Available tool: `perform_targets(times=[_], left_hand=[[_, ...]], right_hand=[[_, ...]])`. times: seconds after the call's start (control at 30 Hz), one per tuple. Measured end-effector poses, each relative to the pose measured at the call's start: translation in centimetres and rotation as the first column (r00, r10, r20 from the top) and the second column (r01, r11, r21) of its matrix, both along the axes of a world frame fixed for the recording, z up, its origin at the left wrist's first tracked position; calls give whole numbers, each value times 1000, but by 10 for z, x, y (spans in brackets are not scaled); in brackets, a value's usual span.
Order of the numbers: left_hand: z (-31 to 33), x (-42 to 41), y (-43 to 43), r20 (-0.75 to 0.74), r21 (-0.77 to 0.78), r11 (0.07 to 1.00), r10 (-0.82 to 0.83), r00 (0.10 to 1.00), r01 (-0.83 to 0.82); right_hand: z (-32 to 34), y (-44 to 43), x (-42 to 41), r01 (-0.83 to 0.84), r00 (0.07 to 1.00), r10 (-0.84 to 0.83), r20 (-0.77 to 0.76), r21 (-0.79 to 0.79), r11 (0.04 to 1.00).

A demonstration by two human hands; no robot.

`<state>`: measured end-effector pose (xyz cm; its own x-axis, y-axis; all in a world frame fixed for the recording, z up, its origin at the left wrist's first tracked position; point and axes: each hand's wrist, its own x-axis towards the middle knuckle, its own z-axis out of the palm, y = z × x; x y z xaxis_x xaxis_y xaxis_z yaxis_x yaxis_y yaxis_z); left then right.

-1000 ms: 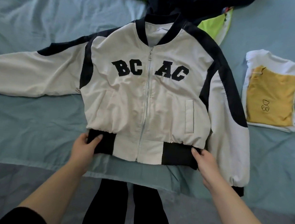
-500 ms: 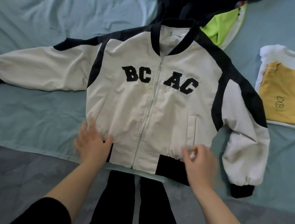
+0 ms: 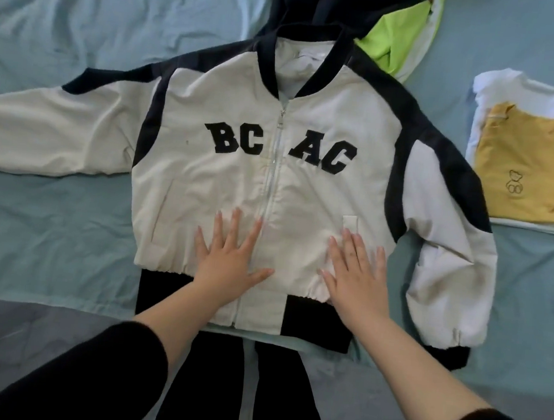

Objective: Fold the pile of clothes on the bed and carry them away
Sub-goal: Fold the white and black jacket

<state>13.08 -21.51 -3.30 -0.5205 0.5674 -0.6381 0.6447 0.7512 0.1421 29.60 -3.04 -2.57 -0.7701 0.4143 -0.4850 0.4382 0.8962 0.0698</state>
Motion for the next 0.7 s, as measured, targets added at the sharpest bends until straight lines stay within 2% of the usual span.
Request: perform_targets(times=[0.07,0.13,0.23,0.33,0.37,0.43,0.47,0.5,0.53,0.6,0.63,0.67,0.7], left_hand=[[8,16,19,-36,74,992,-104,994,106],[8,31,43,-47,124,966,-223,974,227],[-4,37,74,-11,93,921,-379,925,379],[-8,32,89,84,-86,893,-436,896,442],[-6,35,95,101,-140,889,-425,900,436],[3,48,109,103,-190,908,-360,927,373],[9,57,118,99,-174,930,-310,946,323],[14,65,127,90,-131,950,-272,958,282],[19,74,136,69,-69,961,-263,962,268],[26,88,155,15,62,946,-319,948,318],[27,94,166,-7,112,928,-356,934,355],[26,99,179,-28,151,911,-384,923,384],[24,102,193,-50,183,899,-397,917,399]], right_hand=[[10,3,16,50,999,-50,-11,-51,997],[9,13,31,136,989,-125,76,-158,978],[4,31,37,227,973,-195,127,-329,917],[15,41,42,200,964,-250,-88,-379,904],[21,45,50,243,924,-324,-204,-344,907],[31,60,73,456,752,-511,-416,-232,859],[33,69,87,601,635,-612,-472,-197,775],[34,80,101,734,508,-719,-474,-198,650],[33,90,116,835,381,-827,-413,-230,500],[27,105,142,925,170,-970,-173,-311,217],[22,110,152,927,105,-993,-57,-356,119],[19,113,158,914,77,-997,17,-400,64],[18,118,162,900,88,-996,32,-431,66]])
